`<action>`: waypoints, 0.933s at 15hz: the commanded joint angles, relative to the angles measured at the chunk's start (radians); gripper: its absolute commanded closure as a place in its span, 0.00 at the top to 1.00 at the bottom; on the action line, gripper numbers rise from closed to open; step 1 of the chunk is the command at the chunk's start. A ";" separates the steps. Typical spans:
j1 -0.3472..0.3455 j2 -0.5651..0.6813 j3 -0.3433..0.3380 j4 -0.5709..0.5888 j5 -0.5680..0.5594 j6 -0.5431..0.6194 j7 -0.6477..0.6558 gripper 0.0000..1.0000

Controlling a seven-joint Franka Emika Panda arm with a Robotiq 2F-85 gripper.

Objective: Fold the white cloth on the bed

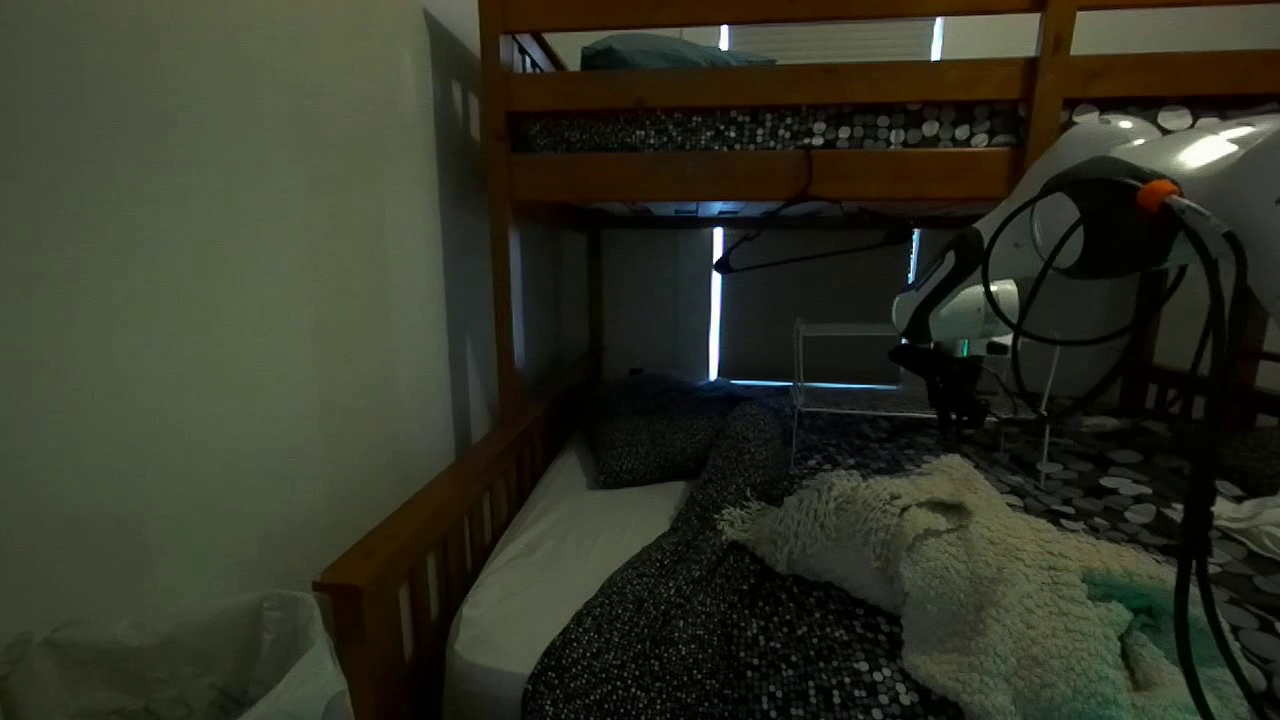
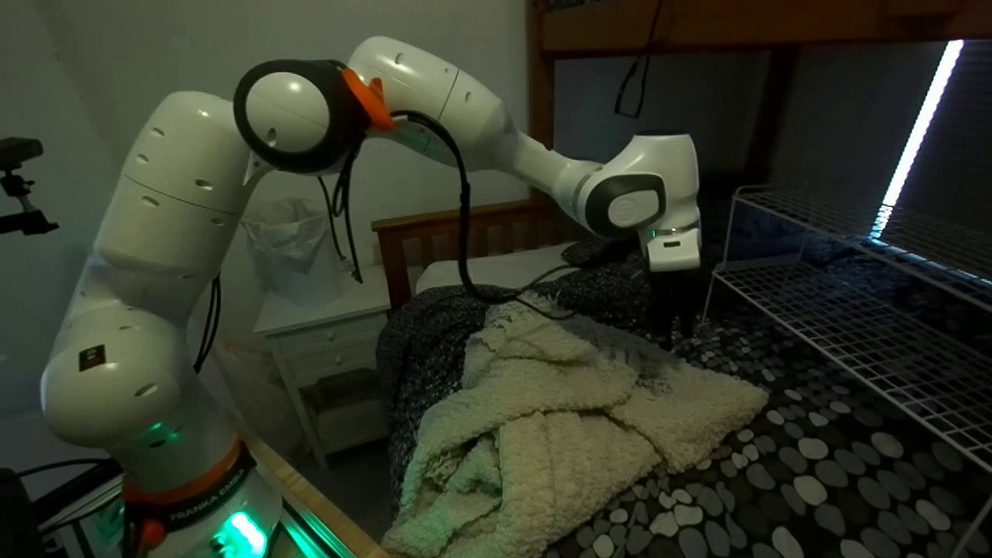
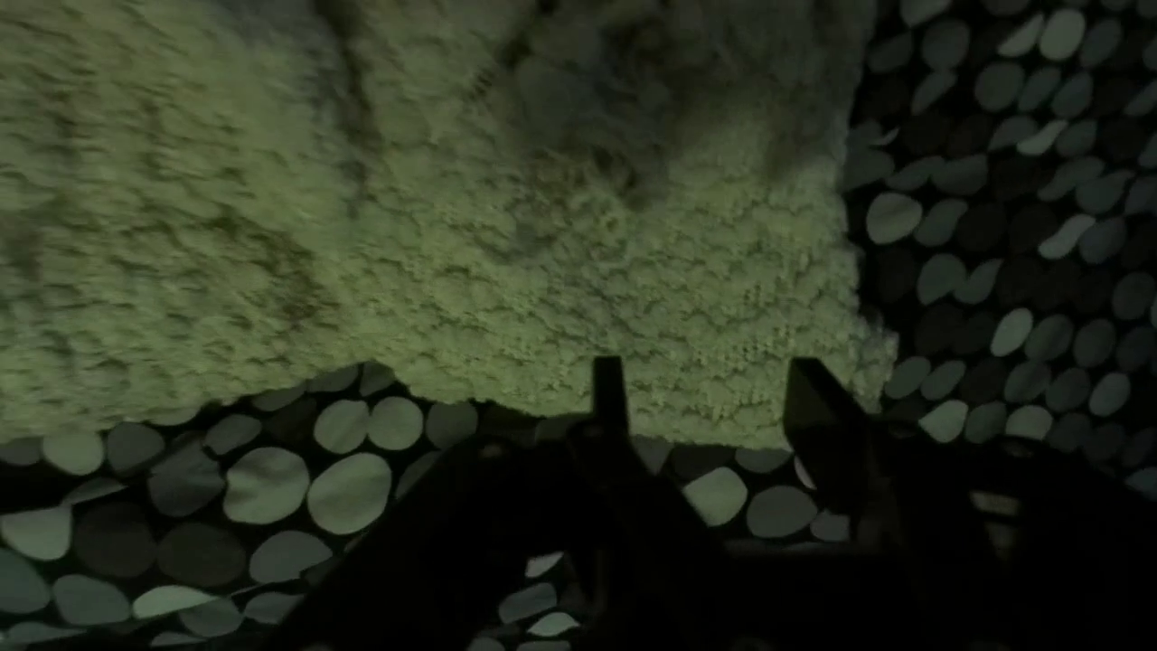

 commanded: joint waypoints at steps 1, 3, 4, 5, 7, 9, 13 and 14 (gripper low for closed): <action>0.047 -0.229 0.041 -0.183 -0.087 -0.139 -0.086 0.83; 0.072 -0.328 0.066 -0.240 -0.118 -0.216 -0.135 0.98; 0.084 -0.379 0.080 -0.269 -0.133 -0.256 -0.159 1.00; 0.095 -0.429 0.095 -0.297 -0.150 -0.297 -0.179 1.00; 0.115 -0.531 0.131 -0.357 -0.171 -0.372 -0.224 1.00; 0.130 -0.630 0.173 -0.424 -0.180 -0.438 -0.268 1.00; 0.148 -0.798 0.260 -0.516 -0.197 -0.619 -0.359 1.00; 0.150 -0.829 0.281 -0.524 -0.205 -0.672 -0.384 1.00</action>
